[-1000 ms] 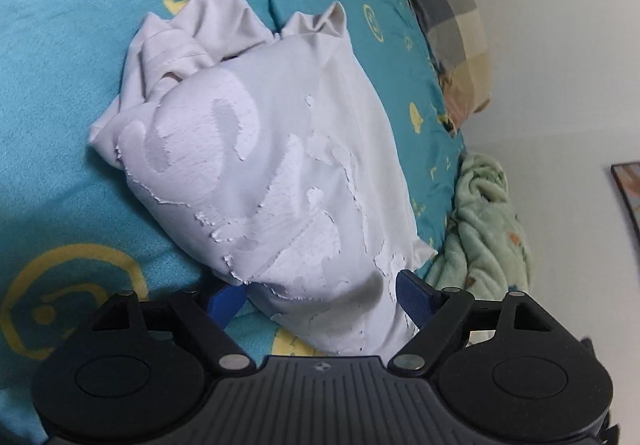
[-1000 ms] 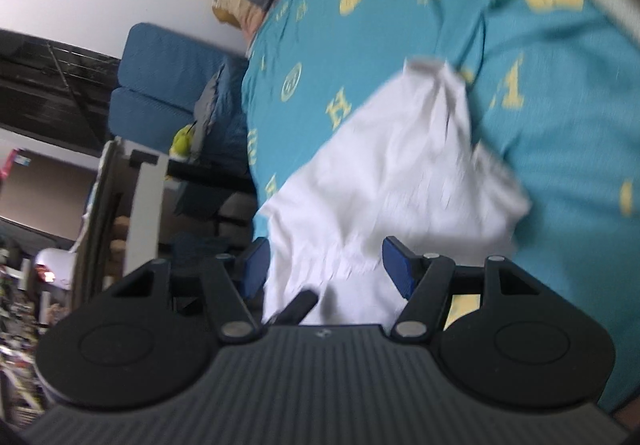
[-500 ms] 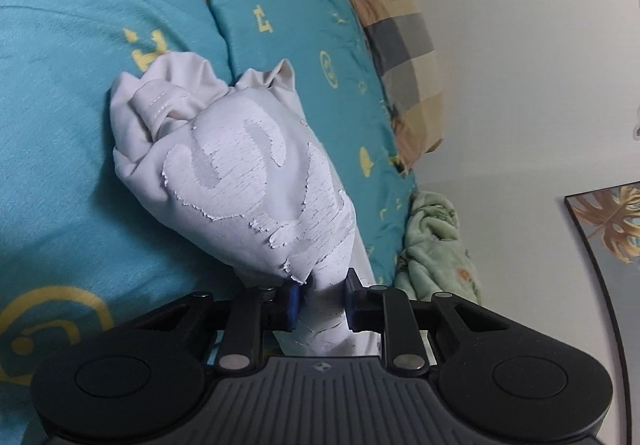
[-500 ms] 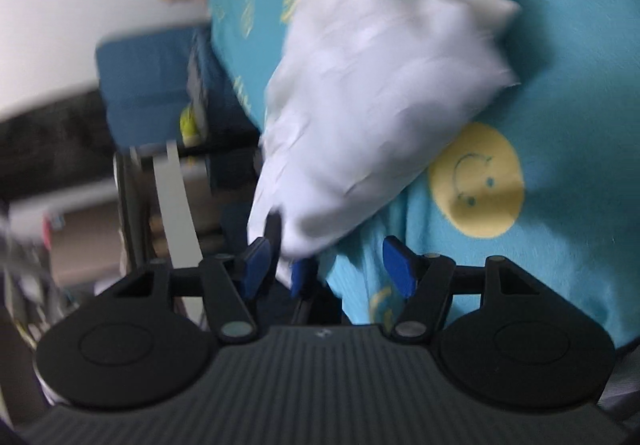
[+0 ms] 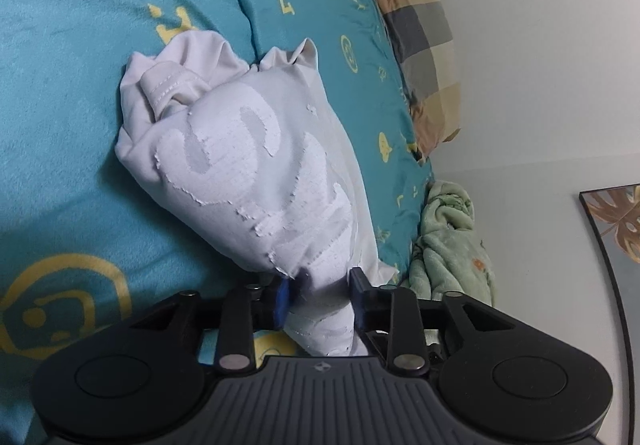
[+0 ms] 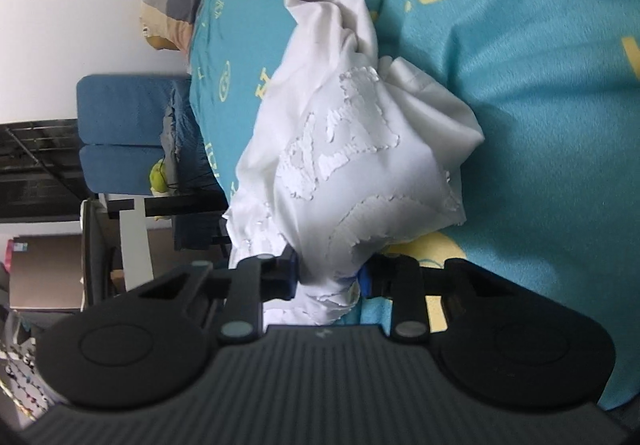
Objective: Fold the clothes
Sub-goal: 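Grasp the folded shirt bundle with both tools and carry it toward the green blanket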
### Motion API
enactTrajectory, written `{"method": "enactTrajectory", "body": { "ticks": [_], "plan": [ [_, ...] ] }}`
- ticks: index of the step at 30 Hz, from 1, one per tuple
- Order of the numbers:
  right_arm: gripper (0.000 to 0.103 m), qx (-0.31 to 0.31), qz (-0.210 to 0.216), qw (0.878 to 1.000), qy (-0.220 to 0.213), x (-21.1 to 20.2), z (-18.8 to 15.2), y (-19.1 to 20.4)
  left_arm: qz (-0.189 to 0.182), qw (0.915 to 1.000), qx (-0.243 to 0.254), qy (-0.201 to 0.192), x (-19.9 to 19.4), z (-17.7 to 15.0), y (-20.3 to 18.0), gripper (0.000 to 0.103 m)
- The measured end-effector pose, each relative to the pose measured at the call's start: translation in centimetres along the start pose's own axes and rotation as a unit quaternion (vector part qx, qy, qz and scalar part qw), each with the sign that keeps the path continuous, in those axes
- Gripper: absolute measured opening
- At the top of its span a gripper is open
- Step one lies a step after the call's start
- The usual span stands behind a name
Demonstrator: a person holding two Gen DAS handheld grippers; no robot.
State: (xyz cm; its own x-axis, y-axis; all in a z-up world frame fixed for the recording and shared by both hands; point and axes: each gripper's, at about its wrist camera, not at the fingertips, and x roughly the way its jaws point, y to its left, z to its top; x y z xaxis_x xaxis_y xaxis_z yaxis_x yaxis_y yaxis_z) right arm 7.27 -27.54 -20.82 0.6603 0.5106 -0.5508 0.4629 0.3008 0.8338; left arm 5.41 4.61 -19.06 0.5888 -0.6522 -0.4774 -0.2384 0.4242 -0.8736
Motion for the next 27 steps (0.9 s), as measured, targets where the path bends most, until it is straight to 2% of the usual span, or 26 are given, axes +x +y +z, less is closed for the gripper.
{"method": "enactTrajectory", "body": {
  "ticks": [2,3,4,8,10,15,17,19,23,27],
  "plan": [
    [0.028,-0.009,0.003,1.0,-0.004,-0.5,0.2,0.1,-0.008,0.9999,-0.008,0.012,0.3,-0.3,0.0,0.075],
    [0.028,-0.011,0.006,1.0,-0.005,-0.7,0.3,0.3,-0.013,0.9996,-0.014,0.02,0.6,-0.5,0.0,0.08],
    [0.028,-0.013,0.01,1.0,-0.005,-0.9,0.4,0.3,-0.019,0.9991,-0.022,0.029,1.0,-0.7,0.1,0.083],
    [0.026,-0.026,0.025,0.999,-0.011,-1.8,0.3,0.6,-0.024,0.9967,-0.056,0.053,2.6,-1.1,1.2,0.083],
    [0.025,-0.029,0.038,0.999,-0.013,-2.2,0.4,0.8,-0.032,0.9964,-0.068,0.038,2.6,-0.7,1.6,0.082],
    [0.023,-0.054,0.055,0.997,-0.022,-3.2,0.5,2.0,-0.059,0.9935,-0.097,-0.002,1.7,0.2,2.4,0.075],
    [0.023,-0.057,0.058,0.996,-0.025,-3.4,0.6,2.2,-0.062,0.9927,-0.103,-0.011,1.5,0.3,2.7,0.064],
    [0.022,-0.057,0.056,0.997,-0.024,-3.5,0.7,2.5,-0.066,0.9917,-0.109,-0.019,1.3,0.5,2.9,0.059],
    [0.022,-0.055,0.058,0.996,-0.028,-4.3,0.3,2.6,-0.069,0.9912,-0.109,-0.03,0.4,0.8,2.6,0.036],
    [0.022,-0.048,0.063,0.997,-0.025,-6.2,-0.4,2.1,-0.067,0.9935,-0.089,-0.023,-1.3,0.9,0.2,0.029]
  ]
}}
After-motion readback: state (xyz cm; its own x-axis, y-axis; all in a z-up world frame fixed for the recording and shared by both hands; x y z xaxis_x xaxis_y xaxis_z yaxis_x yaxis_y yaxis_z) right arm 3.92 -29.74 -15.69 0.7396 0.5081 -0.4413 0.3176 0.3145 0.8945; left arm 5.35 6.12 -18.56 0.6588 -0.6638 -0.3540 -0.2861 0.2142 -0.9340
